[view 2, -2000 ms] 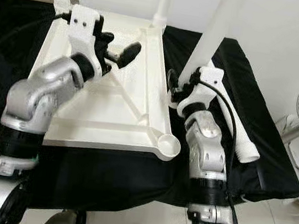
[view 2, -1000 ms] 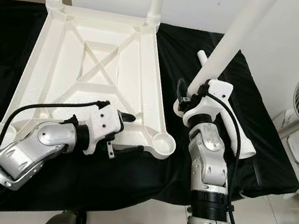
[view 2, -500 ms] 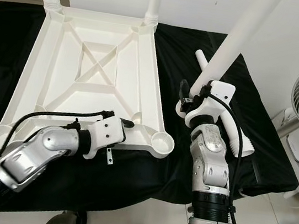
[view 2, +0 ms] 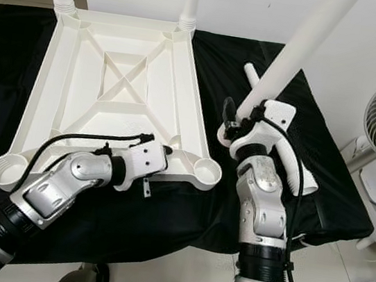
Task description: Building children table
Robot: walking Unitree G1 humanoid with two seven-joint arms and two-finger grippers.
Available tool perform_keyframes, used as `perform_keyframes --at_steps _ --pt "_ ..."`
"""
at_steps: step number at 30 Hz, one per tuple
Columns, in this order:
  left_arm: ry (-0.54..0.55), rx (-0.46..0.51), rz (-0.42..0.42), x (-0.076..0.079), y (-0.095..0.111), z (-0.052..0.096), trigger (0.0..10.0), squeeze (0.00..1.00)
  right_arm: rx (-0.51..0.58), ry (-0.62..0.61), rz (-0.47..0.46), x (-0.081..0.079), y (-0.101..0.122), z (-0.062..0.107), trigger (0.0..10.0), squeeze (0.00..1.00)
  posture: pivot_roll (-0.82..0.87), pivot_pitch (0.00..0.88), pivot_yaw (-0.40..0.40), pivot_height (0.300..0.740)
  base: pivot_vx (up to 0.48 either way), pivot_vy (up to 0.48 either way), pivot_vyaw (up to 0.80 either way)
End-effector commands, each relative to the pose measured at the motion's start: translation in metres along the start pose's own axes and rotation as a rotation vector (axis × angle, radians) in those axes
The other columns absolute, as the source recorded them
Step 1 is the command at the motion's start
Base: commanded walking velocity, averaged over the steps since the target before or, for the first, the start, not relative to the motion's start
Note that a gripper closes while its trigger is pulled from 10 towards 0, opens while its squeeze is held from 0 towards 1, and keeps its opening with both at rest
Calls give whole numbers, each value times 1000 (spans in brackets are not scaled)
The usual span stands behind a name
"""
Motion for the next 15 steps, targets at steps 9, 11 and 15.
perform_keyframes --at_steps 9,11,15 --pt "-95 277 208 2 51 25 10000 0 -26 137 37 -24 -7 9 10000 0 55 164 -31 740 0 0 0" --pt "-95 300 218 0 55 27 10000 0 -27 149 40 -25 -7 10 10000 0 59 166 -34 740 0 0 0" --pt "-50 334 254 -7 61 30 10000 0 -27 173 52 -28 -8 15 10000 0 69 174 -41 740 0 0 0"
Point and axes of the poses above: a point about 5 cm out from each wrist's last joint towards the gripper, its own z axis pointing back from the gripper into the wrist, its own y axis along the axis of the wrist's last joint, x = y × z, the point moved 4 cm from there along -z, pointing out of the wrist towards the gripper, and after that the axes turned 9 degrees about z, right-handed, at the moved point
